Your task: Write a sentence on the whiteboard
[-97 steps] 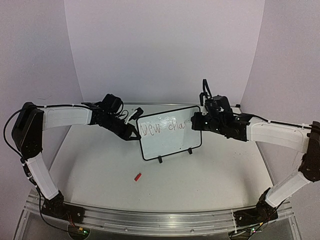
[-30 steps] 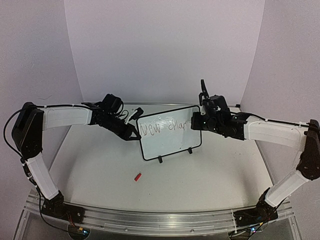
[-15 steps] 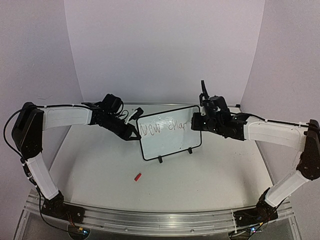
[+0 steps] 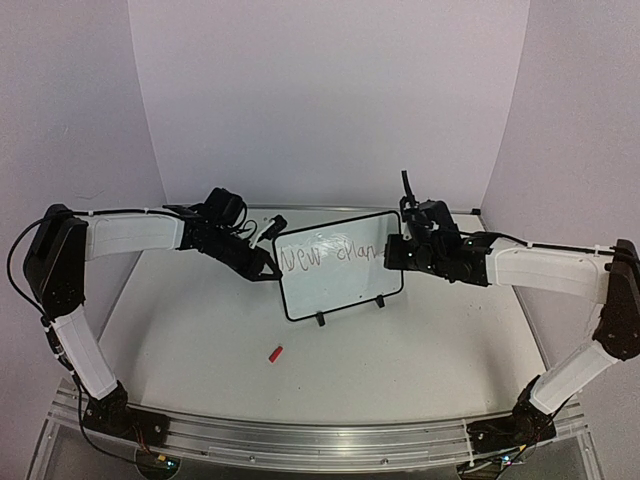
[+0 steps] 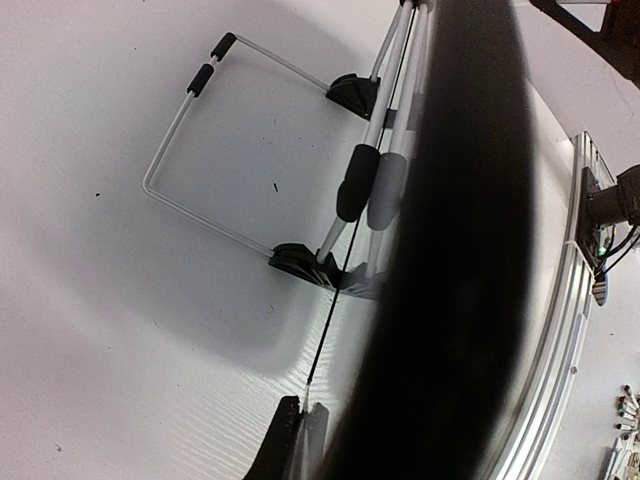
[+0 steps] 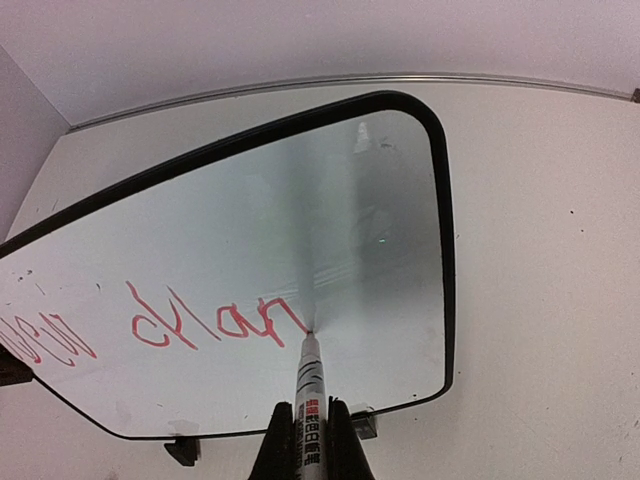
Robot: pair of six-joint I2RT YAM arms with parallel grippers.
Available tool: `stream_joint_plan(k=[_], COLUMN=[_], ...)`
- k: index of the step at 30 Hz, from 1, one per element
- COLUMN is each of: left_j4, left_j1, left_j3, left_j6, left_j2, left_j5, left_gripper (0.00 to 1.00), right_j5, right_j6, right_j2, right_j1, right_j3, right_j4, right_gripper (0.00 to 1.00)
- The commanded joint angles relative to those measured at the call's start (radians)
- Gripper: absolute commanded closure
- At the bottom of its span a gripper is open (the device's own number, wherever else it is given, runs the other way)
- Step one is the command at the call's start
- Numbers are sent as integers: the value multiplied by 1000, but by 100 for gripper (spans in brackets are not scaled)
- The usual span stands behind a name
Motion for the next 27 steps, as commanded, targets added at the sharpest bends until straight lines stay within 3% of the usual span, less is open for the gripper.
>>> stream_joint_plan(k=[1, 12, 27], left_j4=[-31, -30, -34], left_j1=[-13, -13, -21], left_j3=[38, 36, 37], left_j6=[11, 11, 14], left_j2=[-14, -20, -18], left_j5=[-36, -44, -48], left_gripper=[100, 100, 100], right_j5=[-4, 3, 7], right_j6=[0, 3, -18], right_j2=[-32, -142, -88], right_j1=[-5, -5, -33], right_j3=[24, -2, 28], right_j4=[7, -28, -31], right_gripper=[100, 100, 100])
